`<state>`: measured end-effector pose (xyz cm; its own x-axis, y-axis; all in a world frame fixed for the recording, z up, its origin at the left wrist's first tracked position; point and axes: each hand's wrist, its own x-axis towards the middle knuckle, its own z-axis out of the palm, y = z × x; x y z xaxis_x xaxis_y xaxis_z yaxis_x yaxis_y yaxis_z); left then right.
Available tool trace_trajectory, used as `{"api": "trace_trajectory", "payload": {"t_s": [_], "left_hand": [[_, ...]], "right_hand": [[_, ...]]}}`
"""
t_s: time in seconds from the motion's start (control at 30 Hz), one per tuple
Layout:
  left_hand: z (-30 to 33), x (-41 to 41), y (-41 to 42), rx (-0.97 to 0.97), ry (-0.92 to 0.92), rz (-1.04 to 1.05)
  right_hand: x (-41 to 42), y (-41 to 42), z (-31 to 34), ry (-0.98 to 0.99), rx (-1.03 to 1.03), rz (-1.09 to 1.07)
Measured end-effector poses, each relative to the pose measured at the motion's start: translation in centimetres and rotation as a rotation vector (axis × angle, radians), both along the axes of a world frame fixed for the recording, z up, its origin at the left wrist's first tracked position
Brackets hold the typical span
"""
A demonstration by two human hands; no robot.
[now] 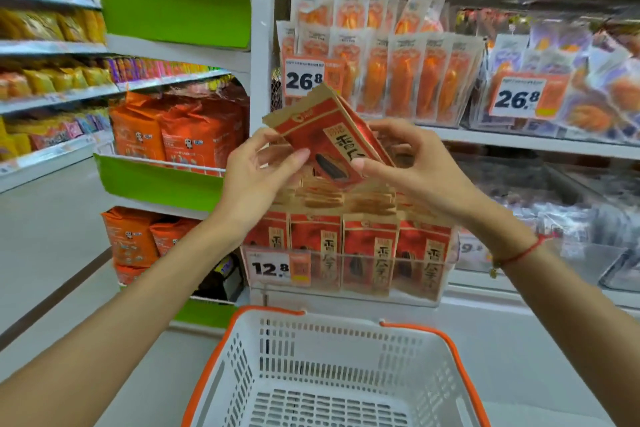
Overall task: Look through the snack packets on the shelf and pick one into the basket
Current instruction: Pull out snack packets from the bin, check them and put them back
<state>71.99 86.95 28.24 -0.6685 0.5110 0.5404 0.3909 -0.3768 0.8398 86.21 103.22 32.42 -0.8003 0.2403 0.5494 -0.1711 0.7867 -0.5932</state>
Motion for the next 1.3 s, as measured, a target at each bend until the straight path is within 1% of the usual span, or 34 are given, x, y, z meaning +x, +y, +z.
{"api": "trace_trajectory", "payload": {"t_s": [0.07,0.2,0.43,0.53,0.7,0.87,1.1,1.23,1.3], "left_hand": [[0.8,-1.1,1.0,0.002,0.032,0.068],[1.0,-3.6,3.0,-0.075,0.112,0.191],[0.0,-8.7,5.5,-0.345,0.329,0.379],[-0.3,-10.3,6.4,-0.469,0.369,0.416],[-1.0,-11.9,7.8,-0.613,0.402,0.408],[-1.2,-12.2,9.4,-0.692,0.467,0.362],[-1.1,-11.3,9.6,-0.722,0.645,0.47],[-0.7,-11.5,10.2,-0.774,0.676,0.48],[-0.4,-11.5,10.7,-0.8,0.681,0.474]], "right_hand": [[-2.1,1.3,0.6,0.039,0.157,-0.101],[-5.9,3.5,0.7,0.082,0.309,-0.222],[-11.3,7.5,-1.9,-0.024,0.253,-0.212],[-12.7,8.6,-3.2,-0.054,0.283,-0.21],[-13.8,9.9,-4.1,-0.189,0.386,-0.24],[-12.7,9.4,-3.6,-0.08,0.422,-0.296],[-13.7,9.6,-4.1,-0.309,0.558,-0.363],[-14.7,9.8,-3.7,-0.358,0.679,-0.386],[-15.0,10.0,-3.6,-0.395,0.686,-0.403]]}}
